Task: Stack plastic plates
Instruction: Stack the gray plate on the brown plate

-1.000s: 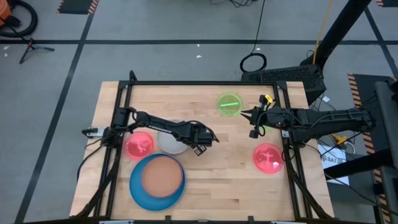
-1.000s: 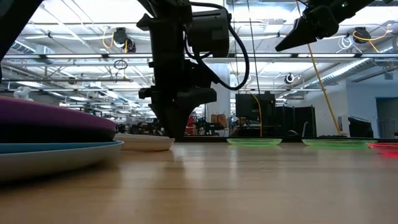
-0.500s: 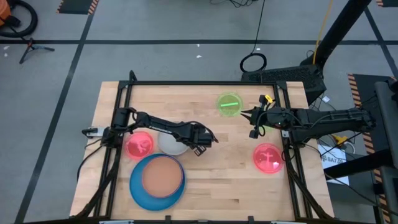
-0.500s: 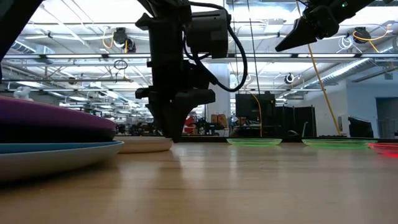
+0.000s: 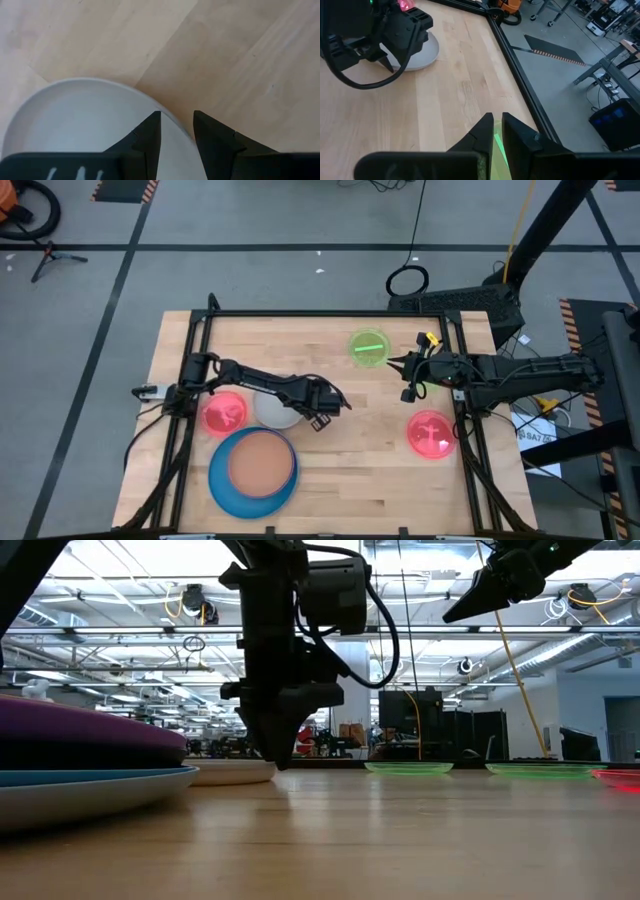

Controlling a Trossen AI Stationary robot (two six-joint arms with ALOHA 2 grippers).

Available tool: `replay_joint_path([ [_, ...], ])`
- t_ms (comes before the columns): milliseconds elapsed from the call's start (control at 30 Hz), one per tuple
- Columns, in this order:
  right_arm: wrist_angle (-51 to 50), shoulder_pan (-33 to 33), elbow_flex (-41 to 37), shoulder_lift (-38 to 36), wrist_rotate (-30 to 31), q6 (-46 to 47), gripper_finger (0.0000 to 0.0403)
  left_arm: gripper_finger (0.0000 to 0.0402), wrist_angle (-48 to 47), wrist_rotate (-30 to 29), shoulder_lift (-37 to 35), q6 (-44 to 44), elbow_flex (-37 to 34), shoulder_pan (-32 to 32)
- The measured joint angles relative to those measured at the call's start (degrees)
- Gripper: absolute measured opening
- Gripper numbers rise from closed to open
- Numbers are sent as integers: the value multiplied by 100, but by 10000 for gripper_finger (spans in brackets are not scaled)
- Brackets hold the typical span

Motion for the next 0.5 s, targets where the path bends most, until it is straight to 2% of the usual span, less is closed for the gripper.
replay_joint_path([
  [400,-6,0,0,0,-1,13,31,121,121,0,211,125,1,-7],
  [500,-7,1,0,-2,1,13,31,107,131,7,216,212,4,-5],
])
